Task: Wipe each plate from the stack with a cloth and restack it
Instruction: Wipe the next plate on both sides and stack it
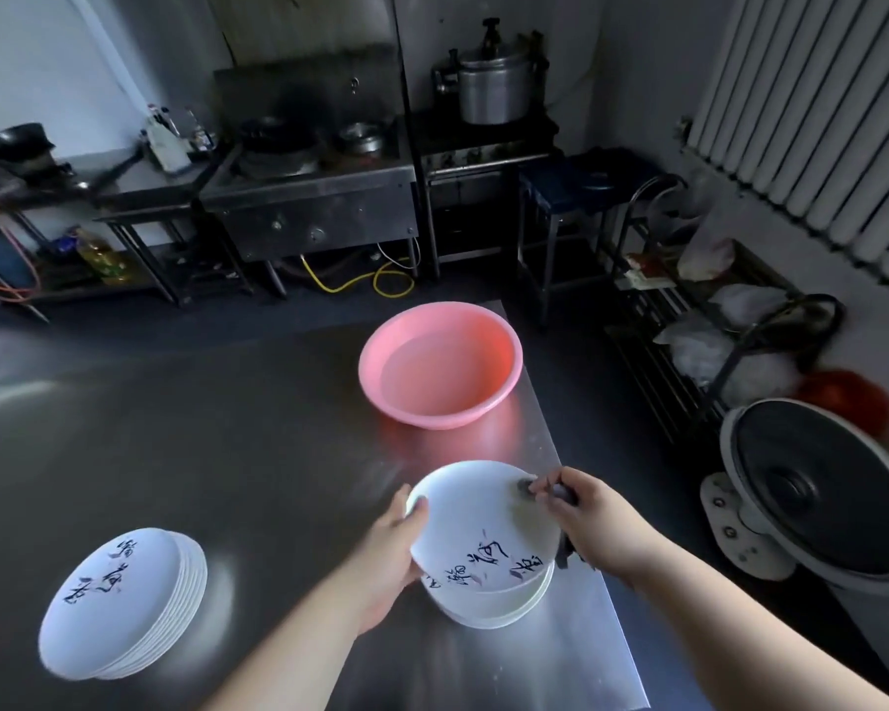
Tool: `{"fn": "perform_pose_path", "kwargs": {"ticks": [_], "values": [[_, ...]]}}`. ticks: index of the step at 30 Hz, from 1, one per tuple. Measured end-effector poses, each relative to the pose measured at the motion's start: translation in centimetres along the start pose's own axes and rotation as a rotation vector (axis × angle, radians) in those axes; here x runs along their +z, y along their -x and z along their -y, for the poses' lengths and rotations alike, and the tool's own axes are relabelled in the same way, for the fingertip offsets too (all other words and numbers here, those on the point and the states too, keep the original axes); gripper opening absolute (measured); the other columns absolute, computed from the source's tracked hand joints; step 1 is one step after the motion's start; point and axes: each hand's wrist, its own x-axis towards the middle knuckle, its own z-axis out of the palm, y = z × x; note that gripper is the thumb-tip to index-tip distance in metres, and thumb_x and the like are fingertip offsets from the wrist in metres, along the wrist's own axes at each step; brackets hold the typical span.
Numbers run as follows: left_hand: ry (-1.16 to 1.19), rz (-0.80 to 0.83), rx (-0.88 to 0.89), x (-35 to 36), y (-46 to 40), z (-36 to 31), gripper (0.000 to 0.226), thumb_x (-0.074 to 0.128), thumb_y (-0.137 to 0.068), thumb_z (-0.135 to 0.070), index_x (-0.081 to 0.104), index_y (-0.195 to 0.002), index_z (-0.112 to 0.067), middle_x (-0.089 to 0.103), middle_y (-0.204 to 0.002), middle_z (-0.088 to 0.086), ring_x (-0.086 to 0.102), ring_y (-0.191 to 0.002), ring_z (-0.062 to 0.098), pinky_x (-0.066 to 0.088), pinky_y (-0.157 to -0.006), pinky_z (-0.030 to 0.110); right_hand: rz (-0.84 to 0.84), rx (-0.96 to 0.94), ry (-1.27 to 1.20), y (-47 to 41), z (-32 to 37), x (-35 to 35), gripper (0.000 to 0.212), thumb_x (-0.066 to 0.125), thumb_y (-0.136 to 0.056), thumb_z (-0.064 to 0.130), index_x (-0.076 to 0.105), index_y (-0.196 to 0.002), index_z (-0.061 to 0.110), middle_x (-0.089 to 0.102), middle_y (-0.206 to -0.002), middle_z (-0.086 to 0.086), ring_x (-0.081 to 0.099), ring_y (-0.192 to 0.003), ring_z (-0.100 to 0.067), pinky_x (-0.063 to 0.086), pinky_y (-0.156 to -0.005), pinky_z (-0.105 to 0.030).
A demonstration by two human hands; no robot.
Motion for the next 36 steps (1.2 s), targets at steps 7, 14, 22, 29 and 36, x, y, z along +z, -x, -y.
{"fn": "perform_pose_path", "kwargs": {"ticks": [7,14,22,29,36], "values": [[-0.673,-0.152,0.041,1.6,-1.5,1.5,0.041,0.041,-0.102,-0.013,0.040,-0.139,-0.030,0.061,-0.116,-0.003,0.056,-0.092,0.012,0.046,-0.069,0.027,-0.081,-0.020,0.155,-1.6,-3.4,1.8,0.032,0.042,-0.093,0.002,0.062,-0.099,0.026,0.062,-0.103,0.017,0.065,-0.053,-0.032,0.056,-0.048,-0.035],[-0.969,-0.265,0.066,1.1,-3.0,2.5,0.040,0.047,-0.102,-0.026,0.040,-0.140,-0.036,0.066,-0.110,-0.004,0.063,-0.092,0.021,0.055,-0.079,0.035,-0.093,-0.114,0.508,-3.1,-4.6,2.8,0.032,0.048,-0.095,0.014,0.057,-0.112,0.040,0.059,-0.119,0.012,0.061,-0.104,-0.014,0.054,-0.087,-0.031],[-1.360,-0.305,0.039,1.5,-4.7,2.9,0.049,0.043,-0.108,-0.036,0.029,-0.150,-0.017,0.070,-0.120,0.006,0.065,-0.107,0.033,0.038,-0.073,0.036,-0.045,-0.116,0.985,-3.6,-3.2,2.9,0.035,0.044,-0.100,0.030,0.048,-0.133,0.038,0.052,-0.117,0.004,0.059,-0.077,-0.027,0.043,-0.056,-0.030],[-1.394,-0.313,0.081,1.3,-5.3,3.1,0.049,0.050,-0.104,-0.034,0.034,-0.145,-0.012,0.067,-0.127,0.011,0.062,-0.119,0.035,0.045,-0.086,0.038,-0.125,-0.122,1.097,-3.5,-0.9,2.9,0.025,0.050,-0.102,0.043,0.050,-0.123,0.030,0.051,-0.110,0.003,0.060,-0.076,-0.028,0.040,-0.055,-0.029],[-1.345,-0.287,0.164,-2.9,-4.3,2.6,0.060,0.051,-0.104,-0.045,0.031,-0.154,-0.019,0.065,-0.135,0.012,0.061,-0.125,0.035,0.048,-0.095,0.039,-0.174,-0.218,0.976,-4.3,1.4,6.5,0.036,0.055,-0.095,0.062,0.055,-0.119,0.035,0.056,-0.107,0.011,0.067,-0.081,-0.017,0.057,-0.065,-0.030]]}}
